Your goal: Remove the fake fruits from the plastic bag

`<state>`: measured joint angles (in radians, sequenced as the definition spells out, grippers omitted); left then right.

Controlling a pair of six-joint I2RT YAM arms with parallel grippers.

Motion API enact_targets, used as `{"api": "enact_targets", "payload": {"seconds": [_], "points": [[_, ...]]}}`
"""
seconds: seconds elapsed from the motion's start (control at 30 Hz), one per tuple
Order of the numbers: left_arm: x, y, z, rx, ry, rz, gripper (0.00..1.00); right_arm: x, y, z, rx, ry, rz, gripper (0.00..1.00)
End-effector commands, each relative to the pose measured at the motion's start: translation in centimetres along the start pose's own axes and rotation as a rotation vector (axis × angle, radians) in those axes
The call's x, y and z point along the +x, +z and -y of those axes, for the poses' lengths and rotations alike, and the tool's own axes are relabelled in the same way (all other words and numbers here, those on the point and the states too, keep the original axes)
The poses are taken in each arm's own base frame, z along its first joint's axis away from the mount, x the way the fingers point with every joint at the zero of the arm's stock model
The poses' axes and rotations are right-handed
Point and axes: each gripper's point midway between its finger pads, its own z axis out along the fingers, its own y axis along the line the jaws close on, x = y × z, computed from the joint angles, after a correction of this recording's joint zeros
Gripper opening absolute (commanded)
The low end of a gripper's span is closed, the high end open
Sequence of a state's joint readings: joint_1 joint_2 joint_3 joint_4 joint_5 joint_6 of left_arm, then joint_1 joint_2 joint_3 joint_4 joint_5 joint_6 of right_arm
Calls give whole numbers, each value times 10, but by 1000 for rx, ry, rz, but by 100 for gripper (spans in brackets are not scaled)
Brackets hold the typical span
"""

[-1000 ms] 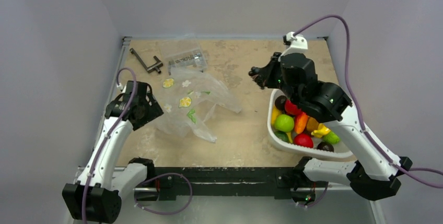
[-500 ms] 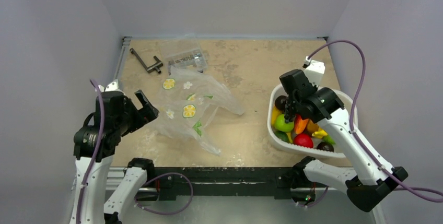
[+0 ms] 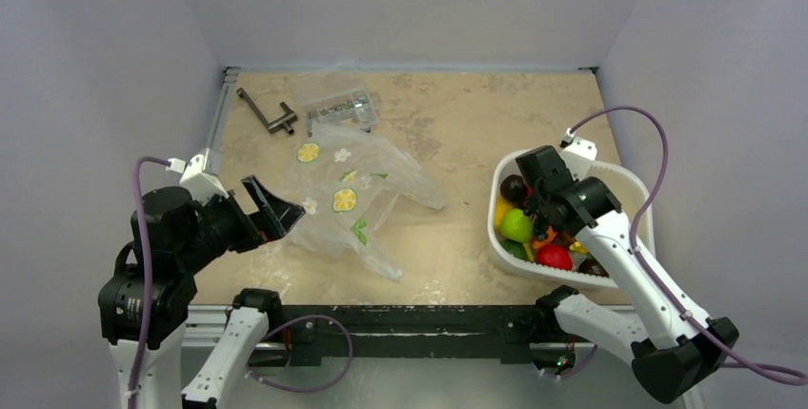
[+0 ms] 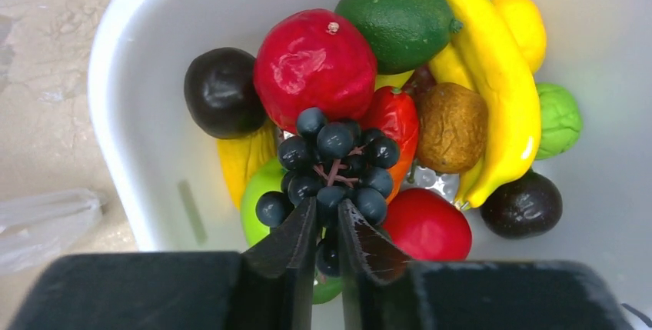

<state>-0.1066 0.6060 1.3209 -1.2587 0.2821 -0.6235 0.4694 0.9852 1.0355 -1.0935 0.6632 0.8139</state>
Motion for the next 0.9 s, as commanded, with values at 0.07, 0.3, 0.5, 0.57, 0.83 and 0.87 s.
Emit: {"api": "enact_targets", "payload": {"seconds": [0.07,0.3,0.5,0.57,0.83,0.87], "points": [[-7,-12,22,97,45,17,100,-22,-16,-6,-85,115,73,24],[-16,-20,41,163,60,16,100,-62,-59,-2,-205,118,170,56],[-30,-31,67,239,72,13,100,-113,-128,-5,-460,120,333,86],[-41,-42,77,249,92,41,100,-133,-157,-2,-546,121,416,96],[-88,-107,116,311,190,268,100,-191,-247,36,-685,147,687,99],[-91,-113,118,317,199,298,100,-196,-254,43,-682,162,716,99]]}}
